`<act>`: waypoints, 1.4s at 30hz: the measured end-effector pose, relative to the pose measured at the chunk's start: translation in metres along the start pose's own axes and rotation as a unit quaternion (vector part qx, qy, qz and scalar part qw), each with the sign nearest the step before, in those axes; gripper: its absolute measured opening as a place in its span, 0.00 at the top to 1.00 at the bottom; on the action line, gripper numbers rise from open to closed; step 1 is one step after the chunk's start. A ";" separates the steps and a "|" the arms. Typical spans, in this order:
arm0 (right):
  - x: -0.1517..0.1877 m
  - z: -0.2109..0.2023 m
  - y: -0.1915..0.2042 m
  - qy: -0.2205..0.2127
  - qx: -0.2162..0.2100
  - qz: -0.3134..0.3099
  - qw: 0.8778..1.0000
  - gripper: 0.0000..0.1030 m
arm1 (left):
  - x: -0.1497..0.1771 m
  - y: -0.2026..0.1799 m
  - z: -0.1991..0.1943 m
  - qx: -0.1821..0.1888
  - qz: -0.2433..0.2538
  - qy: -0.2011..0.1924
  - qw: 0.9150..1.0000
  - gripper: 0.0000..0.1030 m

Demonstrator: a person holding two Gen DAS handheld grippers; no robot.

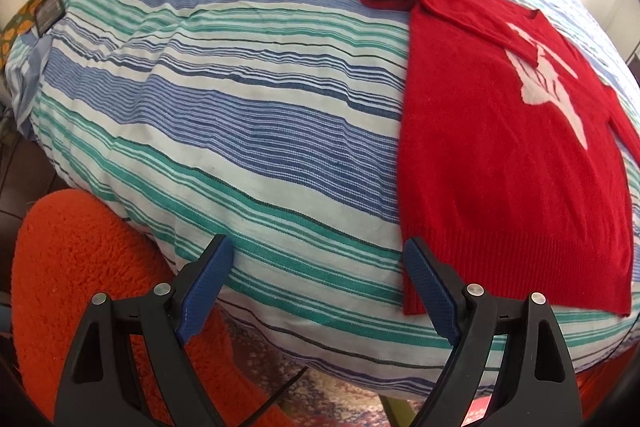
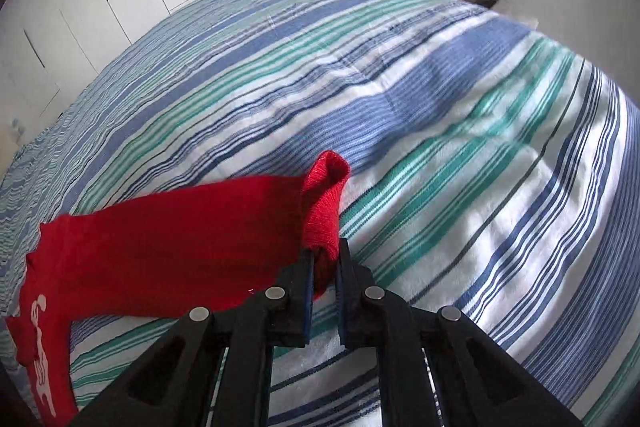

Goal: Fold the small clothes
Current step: 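Pull the sleeve outward from the body with the right tool and release, then grasp the other sleeve cuff with the left tool and pull it outward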

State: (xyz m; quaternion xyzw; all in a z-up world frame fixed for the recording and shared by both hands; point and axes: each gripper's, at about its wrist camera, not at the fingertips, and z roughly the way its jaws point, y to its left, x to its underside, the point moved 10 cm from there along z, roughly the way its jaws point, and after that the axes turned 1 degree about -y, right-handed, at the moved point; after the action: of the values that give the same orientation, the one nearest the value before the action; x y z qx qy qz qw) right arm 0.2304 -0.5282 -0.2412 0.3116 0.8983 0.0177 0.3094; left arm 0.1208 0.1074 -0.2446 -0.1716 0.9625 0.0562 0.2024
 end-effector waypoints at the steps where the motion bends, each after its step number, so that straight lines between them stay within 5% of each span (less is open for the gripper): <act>1: 0.000 0.001 0.000 0.004 -0.004 0.012 1.000 0.91 | 0.000 0.000 0.000 0.000 0.002 0.000 1.000 0.14; 5: -0.003 -0.001 -0.009 0.015 -0.017 0.042 0.999 0.82 | 0.000 0.002 0.000 0.007 -0.005 0.000 1.000 0.14; 9: -0.013 -0.029 -0.024 -0.022 0.038 0.023 0.999 0.71 | 0.001 0.002 0.001 0.006 -0.005 0.000 1.000 0.14; 13: -0.022 -0.052 0.024 -0.059 -0.013 -0.050 0.997 0.71 | -0.001 -0.003 0.000 -0.001 0.004 -0.003 1.000 0.14; 16: -0.005 -0.033 0.070 -0.021 -0.079 -0.085 0.993 0.68 | -0.004 -0.007 -0.010 -0.002 0.017 -0.011 1.000 0.14; 19: 0.028 0.000 0.052 0.042 -0.057 -0.058 0.996 0.67 | -0.019 -0.017 -0.035 0.009 0.049 -0.031 0.998 0.14; 21: 0.025 0.000 0.032 0.025 -0.052 -0.020 0.998 0.77 | -0.041 -0.033 -0.059 0.030 0.083 -0.055 0.995 0.14; 23: 0.023 -0.017 0.024 0.003 -0.009 -0.027 1.000 0.75 | -0.077 -0.060 -0.088 0.053 0.123 -0.102 0.986 0.14; 26: 0.028 -0.059 0.041 -0.041 -0.037 -0.054 0.997 0.72 | -0.129 -0.117 -0.113 0.072 0.187 -0.187 0.962 0.07; 28: 0.038 -0.086 0.057 -0.066 -0.060 -0.067 0.994 0.55 | -0.145 -0.163 -0.098 0.075 0.250 -0.206 0.943 0.06; 31: 0.065 -0.110 0.081 -0.082 -0.093 -0.086 0.989 0.49 | -0.145 -0.216 -0.031 0.025 0.329 -0.187 0.925 0.09; 34: 0.085 -0.111 0.101 -0.056 -0.126 -0.094 0.986 0.49 | -0.139 -0.242 0.036 -0.011 0.362 -0.127 0.923 0.22; 39: 0.097 -0.109 0.117 -0.052 -0.137 -0.148 0.978 0.49 | -0.146 -0.265 0.071 -0.043 0.378 -0.139 0.914 0.20; 41: 0.100 -0.106 0.120 -0.049 -0.141 -0.154 0.977 0.49 | -0.155 -0.264 0.074 -0.046 0.366 -0.145 0.918 0.23; 42: 0.101 -0.104 0.121 -0.045 -0.143 -0.154 0.977 0.49 | -0.159 -0.261 0.076 -0.036 0.351 -0.139 0.925 0.41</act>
State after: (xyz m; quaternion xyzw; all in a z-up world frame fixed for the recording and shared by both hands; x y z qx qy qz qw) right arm 0.1763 -0.3566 -0.1851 0.1220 0.9088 0.0839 0.3901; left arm 0.3779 -0.0745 -0.2588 0.1796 0.9206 0.1814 0.2955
